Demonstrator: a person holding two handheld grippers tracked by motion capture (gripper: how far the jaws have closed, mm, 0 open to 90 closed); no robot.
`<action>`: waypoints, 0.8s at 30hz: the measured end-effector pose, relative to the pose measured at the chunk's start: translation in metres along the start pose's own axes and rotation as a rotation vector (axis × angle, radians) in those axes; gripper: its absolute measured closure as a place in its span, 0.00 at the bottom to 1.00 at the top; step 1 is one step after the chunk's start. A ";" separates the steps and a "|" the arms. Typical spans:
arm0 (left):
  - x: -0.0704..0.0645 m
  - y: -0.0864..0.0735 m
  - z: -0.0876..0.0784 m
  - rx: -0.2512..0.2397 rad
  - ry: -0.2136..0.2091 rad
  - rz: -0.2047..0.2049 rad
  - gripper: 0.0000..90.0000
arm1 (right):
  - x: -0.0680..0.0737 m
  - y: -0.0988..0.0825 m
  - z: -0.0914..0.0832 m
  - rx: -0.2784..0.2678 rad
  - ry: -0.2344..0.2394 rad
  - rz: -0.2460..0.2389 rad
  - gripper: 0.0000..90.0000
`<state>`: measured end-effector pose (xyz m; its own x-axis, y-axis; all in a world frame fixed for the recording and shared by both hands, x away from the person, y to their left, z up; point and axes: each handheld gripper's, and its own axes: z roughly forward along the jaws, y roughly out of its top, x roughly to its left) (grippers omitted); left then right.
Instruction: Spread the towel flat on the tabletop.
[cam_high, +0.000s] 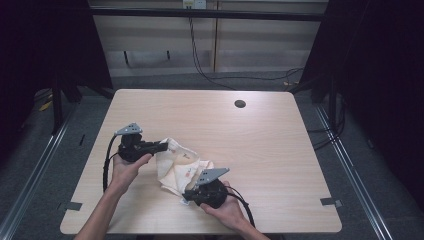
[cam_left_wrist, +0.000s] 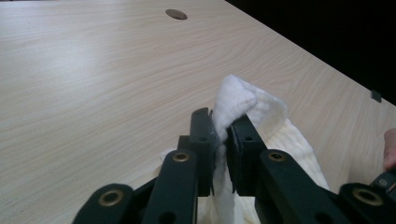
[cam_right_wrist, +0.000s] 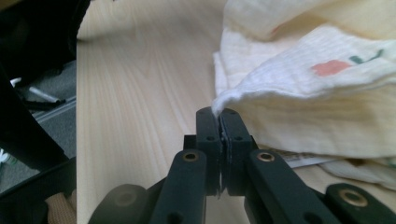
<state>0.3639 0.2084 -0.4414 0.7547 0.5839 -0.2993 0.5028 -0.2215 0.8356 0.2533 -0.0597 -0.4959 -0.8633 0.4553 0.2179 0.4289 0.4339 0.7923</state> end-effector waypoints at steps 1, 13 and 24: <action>0.000 0.000 0.000 0.000 0.000 0.000 0.89 | 0.000 0.000 0.000 0.000 0.000 0.000 0.98; -0.002 0.001 0.006 0.007 -0.006 0.018 0.98 | -0.019 0.015 -0.044 -0.078 -0.047 0.020 0.98; -0.010 0.003 -0.011 -0.026 -0.020 0.014 0.99 | -0.046 0.034 -0.091 -0.170 -0.052 0.069 0.98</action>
<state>0.3532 0.2108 -0.4309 0.7696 0.5655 -0.2965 0.4814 -0.2088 0.8512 0.2835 -0.1361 -0.4272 -0.8165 0.5210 0.2488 0.4317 0.2649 0.8622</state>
